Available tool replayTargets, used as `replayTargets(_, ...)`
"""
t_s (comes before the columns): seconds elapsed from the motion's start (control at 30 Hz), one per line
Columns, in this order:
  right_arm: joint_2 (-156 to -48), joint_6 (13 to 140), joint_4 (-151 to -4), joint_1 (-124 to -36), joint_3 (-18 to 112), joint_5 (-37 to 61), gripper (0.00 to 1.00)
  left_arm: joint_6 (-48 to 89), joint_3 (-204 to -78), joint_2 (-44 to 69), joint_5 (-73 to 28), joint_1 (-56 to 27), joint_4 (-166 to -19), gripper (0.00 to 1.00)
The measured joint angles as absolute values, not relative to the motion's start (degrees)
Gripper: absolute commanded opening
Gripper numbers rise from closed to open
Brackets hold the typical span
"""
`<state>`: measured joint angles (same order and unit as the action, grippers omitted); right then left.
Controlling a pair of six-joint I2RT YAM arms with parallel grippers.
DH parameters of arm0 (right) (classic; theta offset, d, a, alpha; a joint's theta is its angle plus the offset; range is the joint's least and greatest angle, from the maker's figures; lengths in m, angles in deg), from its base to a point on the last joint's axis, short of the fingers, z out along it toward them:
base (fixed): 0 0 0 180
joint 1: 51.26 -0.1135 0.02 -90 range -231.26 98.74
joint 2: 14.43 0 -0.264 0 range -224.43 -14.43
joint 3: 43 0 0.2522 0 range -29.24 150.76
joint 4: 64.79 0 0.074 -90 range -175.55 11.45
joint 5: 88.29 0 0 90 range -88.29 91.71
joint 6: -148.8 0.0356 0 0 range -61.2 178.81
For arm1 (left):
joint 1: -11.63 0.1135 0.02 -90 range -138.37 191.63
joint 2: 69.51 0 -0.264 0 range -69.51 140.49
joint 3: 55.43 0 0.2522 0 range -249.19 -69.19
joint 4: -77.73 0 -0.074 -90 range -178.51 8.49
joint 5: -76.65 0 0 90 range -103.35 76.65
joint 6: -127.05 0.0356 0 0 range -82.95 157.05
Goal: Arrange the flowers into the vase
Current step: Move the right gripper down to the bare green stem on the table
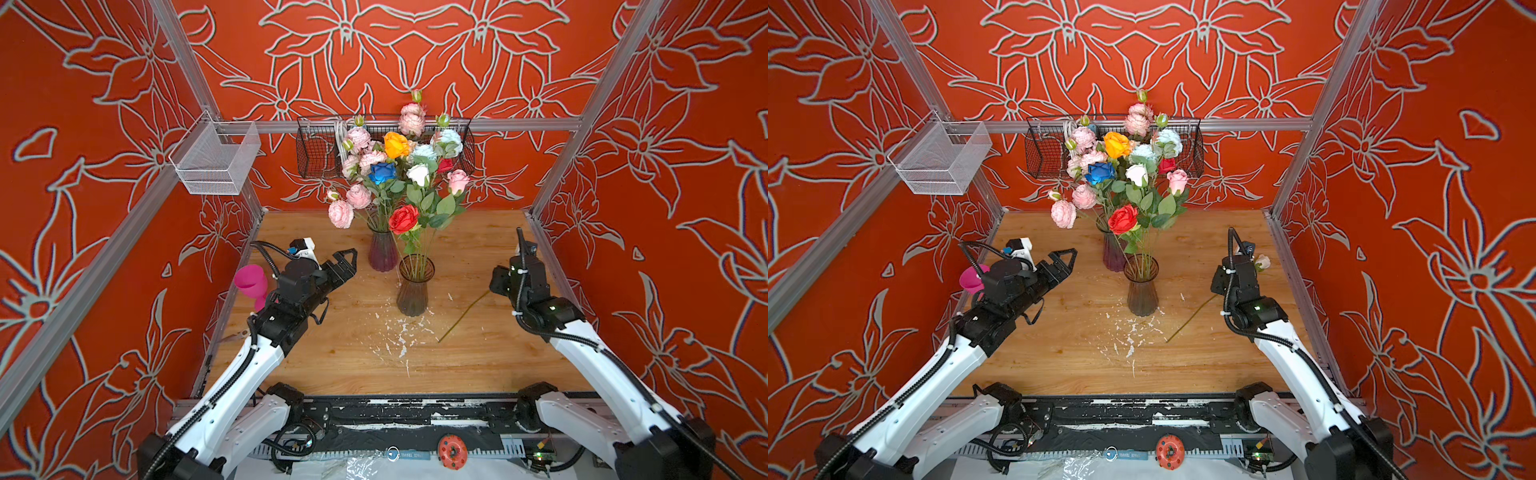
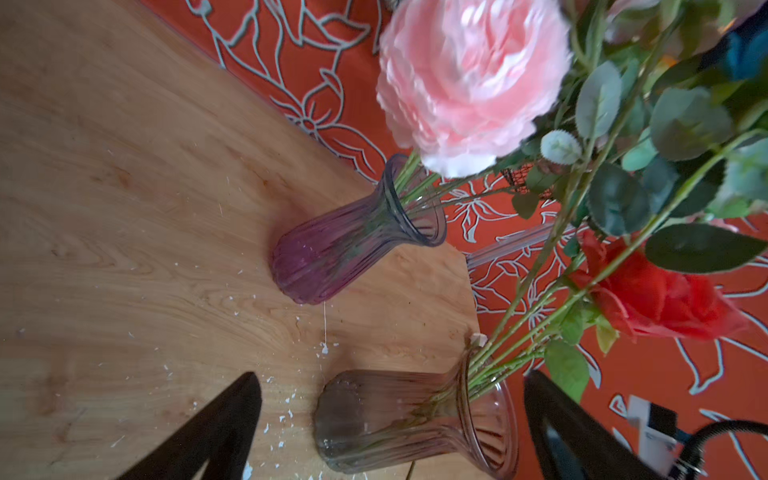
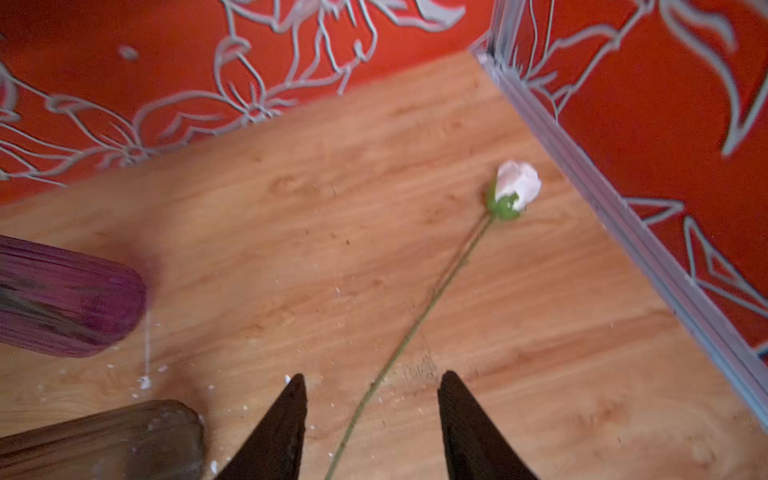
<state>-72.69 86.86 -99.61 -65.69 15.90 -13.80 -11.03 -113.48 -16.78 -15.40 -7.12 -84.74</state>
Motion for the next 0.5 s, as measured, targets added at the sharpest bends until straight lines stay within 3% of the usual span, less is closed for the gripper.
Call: replayTargets(0.5, -93.6, 93.6, -98.9, -57.8, 16.1, -7.1, 0.54, -11.4, -115.4, -11.6, -17.6, -6.7, -82.5, 0.98)
